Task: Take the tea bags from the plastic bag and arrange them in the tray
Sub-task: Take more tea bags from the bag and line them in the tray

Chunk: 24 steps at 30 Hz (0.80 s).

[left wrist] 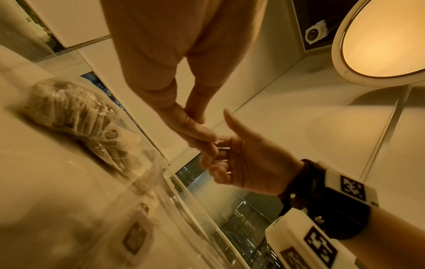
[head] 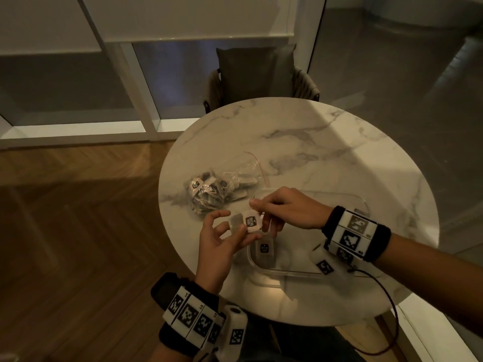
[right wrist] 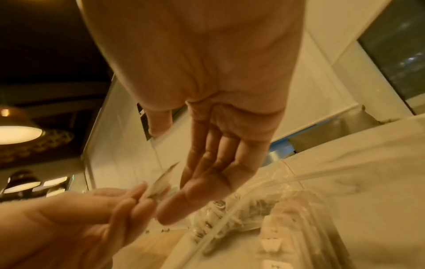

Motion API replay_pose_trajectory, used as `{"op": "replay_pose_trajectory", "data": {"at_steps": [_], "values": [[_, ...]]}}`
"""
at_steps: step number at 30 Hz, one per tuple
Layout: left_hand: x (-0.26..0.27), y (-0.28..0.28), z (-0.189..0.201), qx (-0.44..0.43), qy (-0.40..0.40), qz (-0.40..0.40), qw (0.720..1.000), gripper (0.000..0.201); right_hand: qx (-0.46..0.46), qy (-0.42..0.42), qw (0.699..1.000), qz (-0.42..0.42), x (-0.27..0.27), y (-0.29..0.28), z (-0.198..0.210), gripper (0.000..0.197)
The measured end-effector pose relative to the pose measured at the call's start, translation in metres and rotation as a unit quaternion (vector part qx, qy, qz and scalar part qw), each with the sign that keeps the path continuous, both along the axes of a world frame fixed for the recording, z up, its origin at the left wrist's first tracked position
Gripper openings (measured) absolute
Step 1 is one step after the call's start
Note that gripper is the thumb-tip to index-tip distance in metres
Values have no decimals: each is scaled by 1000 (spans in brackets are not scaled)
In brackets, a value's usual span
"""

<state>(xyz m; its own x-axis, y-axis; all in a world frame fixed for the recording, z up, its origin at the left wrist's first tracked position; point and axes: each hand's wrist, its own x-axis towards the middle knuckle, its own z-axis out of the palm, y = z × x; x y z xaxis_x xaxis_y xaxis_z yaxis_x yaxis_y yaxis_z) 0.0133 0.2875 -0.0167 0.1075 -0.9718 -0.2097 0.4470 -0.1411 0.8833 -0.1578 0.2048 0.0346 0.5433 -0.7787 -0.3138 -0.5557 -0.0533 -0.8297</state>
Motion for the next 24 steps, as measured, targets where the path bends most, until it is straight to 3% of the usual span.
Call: {"op": "replay_pose_trajectory", "data": {"at_steps": [3,6,13,19,24], "values": [[-10,-2,3,-23,-25,-6,999,29,-35,-73,996,-44,-6,16,5,32],[-17,-2,6,-37,-55,-22,998,24,-104,-89,986,-90,-17,26,15,14],[-26,1,2,-32,-104,-74,991,52,-279,64,958,-5,-48,29,64,2],[-43,-3,10,-66,-79,-73,992,32,-256,72,964,-4,-52,28,62,3],[-49,-9,16,-77,-68,-25,994,20,-255,47,965,-36,-50,24,54,4]]}}
